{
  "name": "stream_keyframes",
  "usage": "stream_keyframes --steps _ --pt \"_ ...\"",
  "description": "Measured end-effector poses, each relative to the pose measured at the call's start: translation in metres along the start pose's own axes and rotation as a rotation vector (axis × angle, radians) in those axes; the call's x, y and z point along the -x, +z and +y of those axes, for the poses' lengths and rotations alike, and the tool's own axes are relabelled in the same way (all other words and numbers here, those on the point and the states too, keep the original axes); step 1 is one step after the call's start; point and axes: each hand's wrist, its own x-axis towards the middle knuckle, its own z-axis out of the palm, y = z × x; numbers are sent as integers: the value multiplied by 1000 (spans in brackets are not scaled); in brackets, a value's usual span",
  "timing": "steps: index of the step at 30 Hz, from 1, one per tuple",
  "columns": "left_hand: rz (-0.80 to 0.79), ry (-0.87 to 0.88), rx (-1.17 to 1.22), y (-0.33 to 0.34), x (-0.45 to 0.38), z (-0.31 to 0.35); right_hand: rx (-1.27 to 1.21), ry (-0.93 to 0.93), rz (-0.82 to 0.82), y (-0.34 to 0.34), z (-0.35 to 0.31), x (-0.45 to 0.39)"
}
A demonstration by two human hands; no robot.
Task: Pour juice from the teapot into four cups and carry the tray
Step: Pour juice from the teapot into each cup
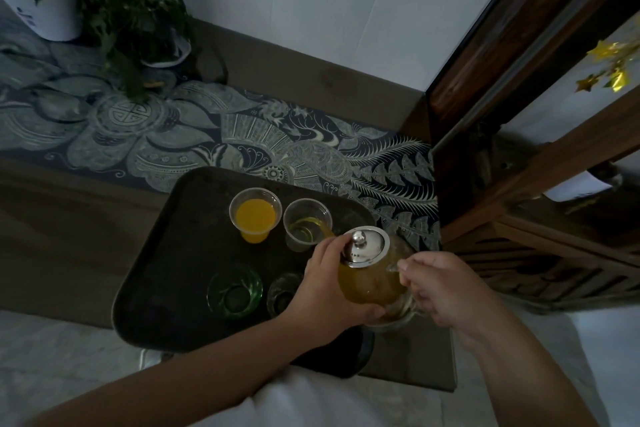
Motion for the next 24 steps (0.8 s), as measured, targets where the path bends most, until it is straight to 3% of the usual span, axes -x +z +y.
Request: stream_keyframes --steps 24 --pt "18 47 22 3 7 2 36 -27 -27 -2 -3 13"
